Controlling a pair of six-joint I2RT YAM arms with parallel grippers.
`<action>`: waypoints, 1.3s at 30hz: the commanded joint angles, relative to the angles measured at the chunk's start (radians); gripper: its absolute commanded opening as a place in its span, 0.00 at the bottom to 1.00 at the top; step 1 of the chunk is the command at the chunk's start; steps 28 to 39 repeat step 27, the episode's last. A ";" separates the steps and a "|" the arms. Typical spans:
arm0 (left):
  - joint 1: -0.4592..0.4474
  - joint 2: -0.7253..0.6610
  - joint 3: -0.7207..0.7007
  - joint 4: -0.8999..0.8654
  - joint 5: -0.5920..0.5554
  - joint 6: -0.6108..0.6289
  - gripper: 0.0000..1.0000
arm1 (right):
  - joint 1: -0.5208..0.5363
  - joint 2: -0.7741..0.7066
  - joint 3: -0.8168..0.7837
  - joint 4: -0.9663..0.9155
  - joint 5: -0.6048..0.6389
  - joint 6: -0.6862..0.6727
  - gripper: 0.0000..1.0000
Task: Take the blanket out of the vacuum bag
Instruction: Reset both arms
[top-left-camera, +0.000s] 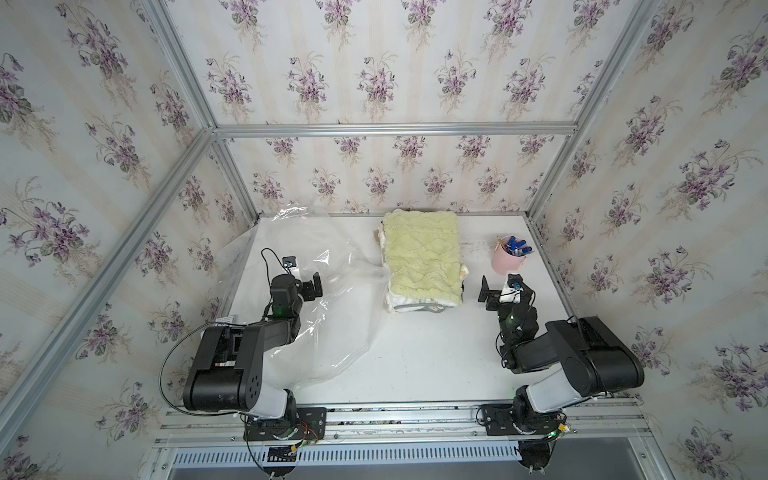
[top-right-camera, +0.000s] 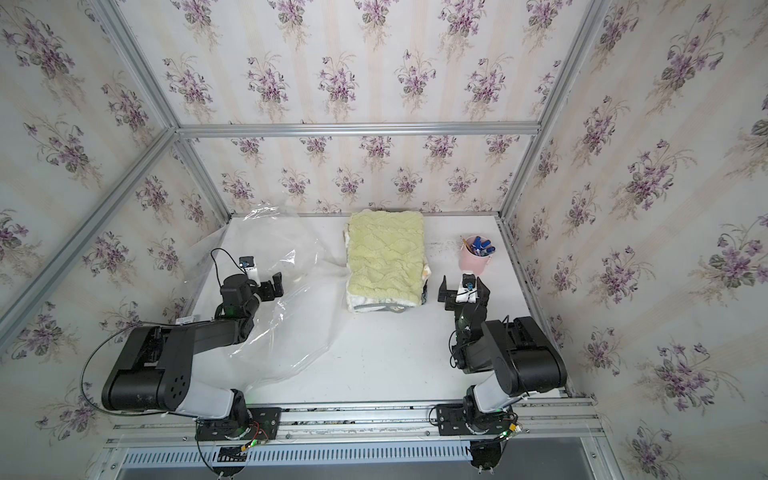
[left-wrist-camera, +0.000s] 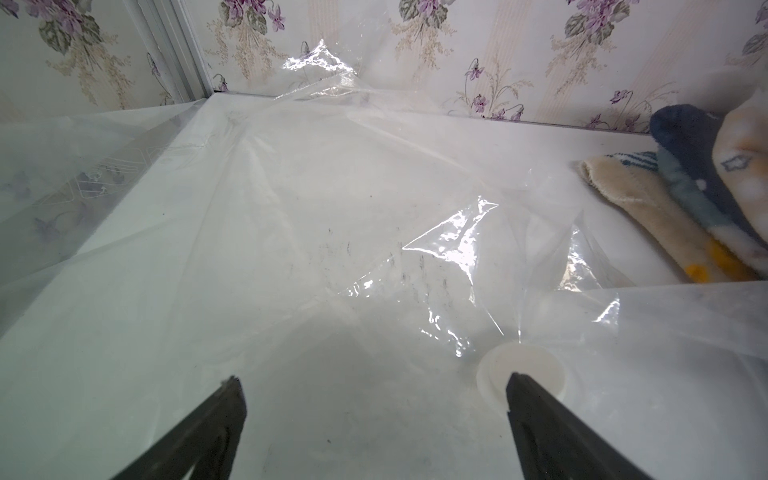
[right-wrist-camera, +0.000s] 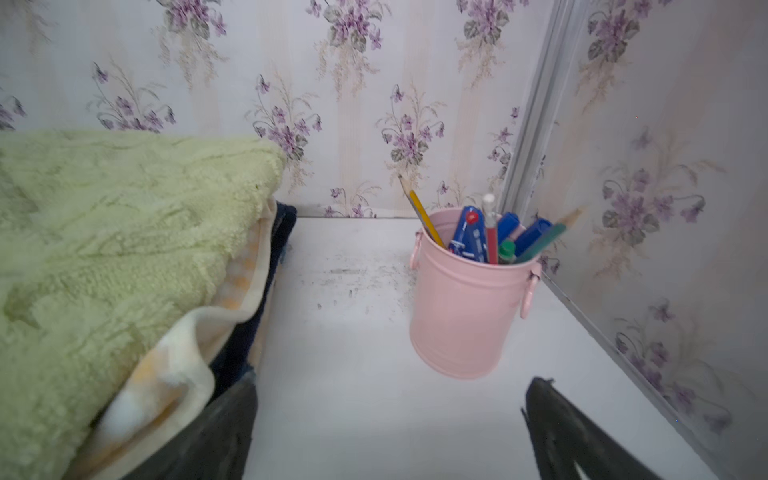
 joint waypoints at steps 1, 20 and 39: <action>-0.002 0.000 0.005 -0.007 0.009 0.017 1.00 | -0.027 -0.011 0.049 -0.121 -0.090 0.048 1.00; -0.035 0.015 0.029 -0.034 -0.028 0.045 1.00 | -0.019 -0.005 0.028 -0.080 -0.046 0.050 1.00; -0.036 0.008 0.025 -0.031 -0.028 0.046 1.00 | -0.021 -0.005 0.032 -0.088 -0.046 0.053 1.00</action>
